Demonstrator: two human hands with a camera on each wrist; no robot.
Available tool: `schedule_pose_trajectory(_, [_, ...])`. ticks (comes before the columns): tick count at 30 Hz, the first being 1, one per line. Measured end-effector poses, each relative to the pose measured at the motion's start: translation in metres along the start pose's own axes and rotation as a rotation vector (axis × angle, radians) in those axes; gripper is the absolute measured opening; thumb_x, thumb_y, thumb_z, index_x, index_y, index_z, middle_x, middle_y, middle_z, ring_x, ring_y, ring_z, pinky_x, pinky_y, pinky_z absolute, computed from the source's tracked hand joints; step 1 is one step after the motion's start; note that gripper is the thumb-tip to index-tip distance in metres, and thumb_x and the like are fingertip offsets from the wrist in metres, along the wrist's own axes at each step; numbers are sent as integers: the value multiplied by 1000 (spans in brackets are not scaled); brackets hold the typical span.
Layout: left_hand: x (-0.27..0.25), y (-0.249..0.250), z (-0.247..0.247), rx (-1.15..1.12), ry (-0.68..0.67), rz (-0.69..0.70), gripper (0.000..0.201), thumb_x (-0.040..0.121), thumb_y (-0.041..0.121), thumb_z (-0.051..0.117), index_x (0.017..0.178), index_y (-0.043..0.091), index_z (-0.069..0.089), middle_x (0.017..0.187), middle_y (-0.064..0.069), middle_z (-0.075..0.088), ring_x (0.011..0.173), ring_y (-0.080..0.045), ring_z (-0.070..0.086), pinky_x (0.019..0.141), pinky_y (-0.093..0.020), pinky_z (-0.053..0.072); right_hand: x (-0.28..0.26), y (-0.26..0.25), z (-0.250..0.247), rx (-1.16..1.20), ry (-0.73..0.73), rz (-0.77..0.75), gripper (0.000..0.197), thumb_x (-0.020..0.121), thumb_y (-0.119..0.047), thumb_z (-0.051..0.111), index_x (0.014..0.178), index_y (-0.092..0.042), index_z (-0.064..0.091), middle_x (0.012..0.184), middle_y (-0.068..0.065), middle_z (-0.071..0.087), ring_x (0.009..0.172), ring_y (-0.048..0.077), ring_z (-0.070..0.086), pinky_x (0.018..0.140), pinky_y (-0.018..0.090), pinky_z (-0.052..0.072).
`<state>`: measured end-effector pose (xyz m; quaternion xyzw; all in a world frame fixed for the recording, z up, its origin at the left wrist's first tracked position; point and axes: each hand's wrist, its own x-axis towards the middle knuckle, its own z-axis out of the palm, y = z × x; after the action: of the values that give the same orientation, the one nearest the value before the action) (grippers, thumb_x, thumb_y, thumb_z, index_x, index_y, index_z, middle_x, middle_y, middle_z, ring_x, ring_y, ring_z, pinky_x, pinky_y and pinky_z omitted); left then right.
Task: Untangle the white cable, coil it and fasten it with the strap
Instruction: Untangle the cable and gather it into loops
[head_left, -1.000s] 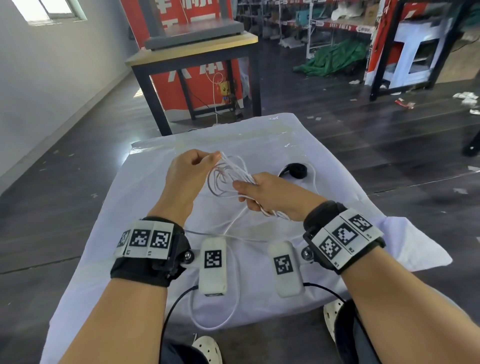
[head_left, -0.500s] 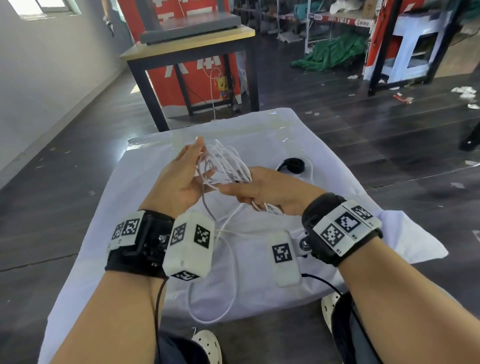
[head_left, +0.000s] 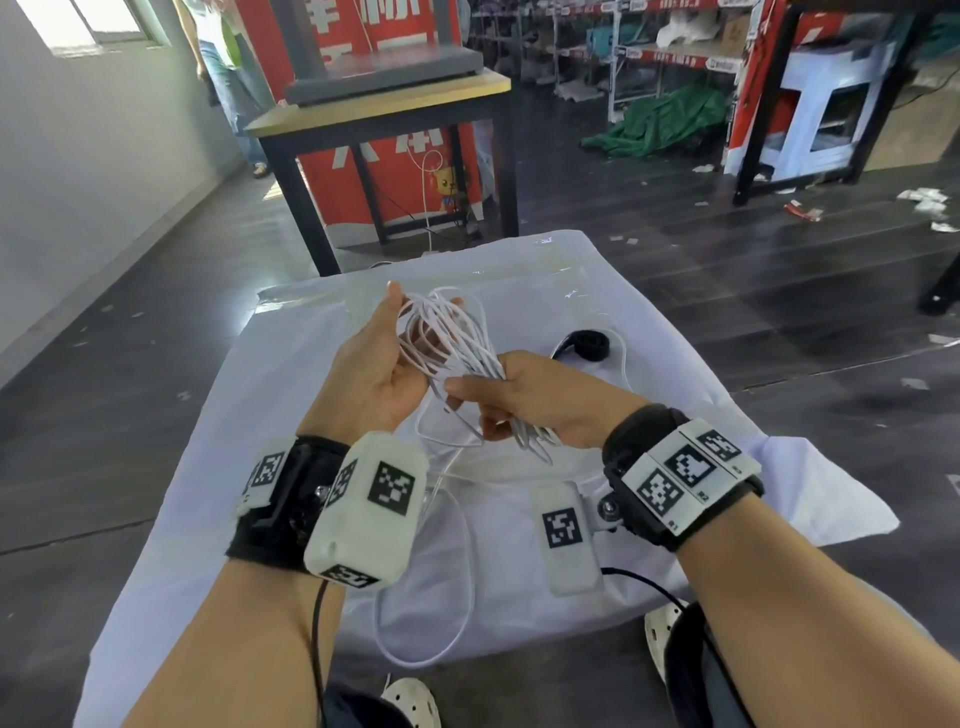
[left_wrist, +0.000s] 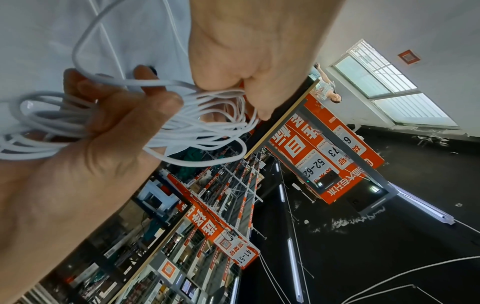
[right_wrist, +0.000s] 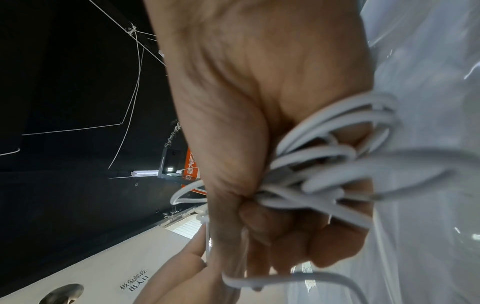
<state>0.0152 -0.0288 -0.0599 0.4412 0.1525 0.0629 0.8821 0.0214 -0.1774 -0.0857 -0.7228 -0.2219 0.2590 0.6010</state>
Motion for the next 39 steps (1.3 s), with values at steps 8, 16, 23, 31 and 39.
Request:
schedule_pose_trajectory(8, [2, -2, 3, -70, 78, 19, 30, 99, 24, 49, 78, 4, 55, 70, -16, 71, 63, -24, 71, 66, -41, 57, -4, -1, 0, -184, -63, -18, 37, 98, -34, 49, 68, -14, 57, 63, -7, 56, 55, 1, 52, 51, 7, 40])
schedule_pose_trajectory(16, [4, 0, 2, 80, 13, 34, 39, 97, 41, 48, 86, 6, 59, 87, -16, 69, 87, -29, 70, 80, -45, 56, -2, 1, 1, 5, -122, 78, 36, 99, -36, 45, 80, -7, 54, 54, 0, 49, 52, 15, 57, 79, 36, 55])
schedule_pose_trajectory(23, [-5, -3, 8, 468, -103, 26, 49, 83, 25, 72, 125, 20, 46, 98, -9, 55, 73, -21, 62, 65, -38, 57, -2, 6, -2, -269, -80, 111, 43, 95, -51, 47, 81, -11, 57, 59, -1, 51, 50, 13, 51, 68, 34, 49])
schedule_pose_trajectory(31, [6, -15, 2, 329, 26, 90, 12, 94, 4, 55, 103, 10, 59, 90, -14, 62, 85, -29, 68, 64, -31, 56, 3, 6, -4, -529, -94, 53, 43, 87, -41, 63, 81, 1, 61, 67, 8, 61, 59, 17, 55, 58, 25, 43])
schedule_pose_trajectory(39, [4, -13, 7, 203, 58, 151, 12, 96, 2, 51, 98, 10, 59, 85, -14, 62, 77, -27, 66, 66, -34, 59, 3, 1, -5, -510, -30, 20, 24, 89, -28, 65, 74, -9, 60, 66, 0, 58, 58, 16, 48, 51, 21, 37])
